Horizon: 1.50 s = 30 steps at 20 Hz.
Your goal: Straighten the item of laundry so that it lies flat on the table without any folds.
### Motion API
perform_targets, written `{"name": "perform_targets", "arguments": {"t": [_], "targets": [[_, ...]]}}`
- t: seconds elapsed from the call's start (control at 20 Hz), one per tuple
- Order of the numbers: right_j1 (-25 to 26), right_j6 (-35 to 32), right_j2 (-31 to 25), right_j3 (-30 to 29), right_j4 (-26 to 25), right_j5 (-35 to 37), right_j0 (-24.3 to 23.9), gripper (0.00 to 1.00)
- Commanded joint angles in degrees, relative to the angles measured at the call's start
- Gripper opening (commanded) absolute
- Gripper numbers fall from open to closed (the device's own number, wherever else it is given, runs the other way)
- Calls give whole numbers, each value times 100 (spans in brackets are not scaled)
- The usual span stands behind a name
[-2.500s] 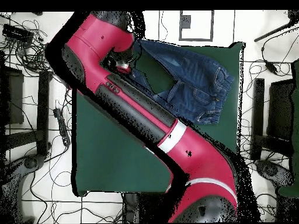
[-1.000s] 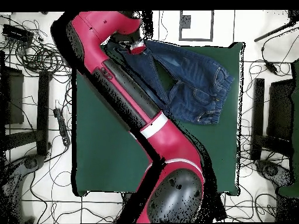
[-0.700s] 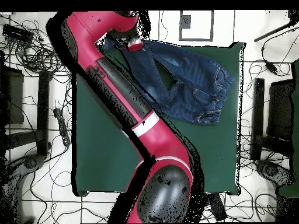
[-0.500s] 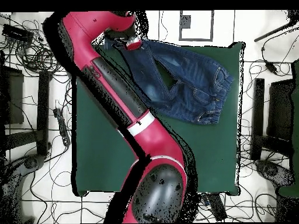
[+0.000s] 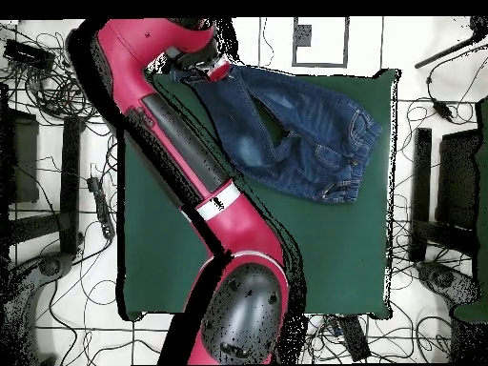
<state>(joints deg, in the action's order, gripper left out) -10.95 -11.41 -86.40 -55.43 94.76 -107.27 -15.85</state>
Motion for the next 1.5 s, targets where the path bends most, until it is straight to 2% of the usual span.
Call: {"name": "perform_targets", "arguments": {"t": [0.05, 0.75, 1.5], "targets": [[53, 1991, 166, 578, -53, 591, 269, 0], [100, 2979, 225, 852, -503, 788, 512, 0], [187, 3661, 421, 998, -986, 1167, 840, 0]]}}
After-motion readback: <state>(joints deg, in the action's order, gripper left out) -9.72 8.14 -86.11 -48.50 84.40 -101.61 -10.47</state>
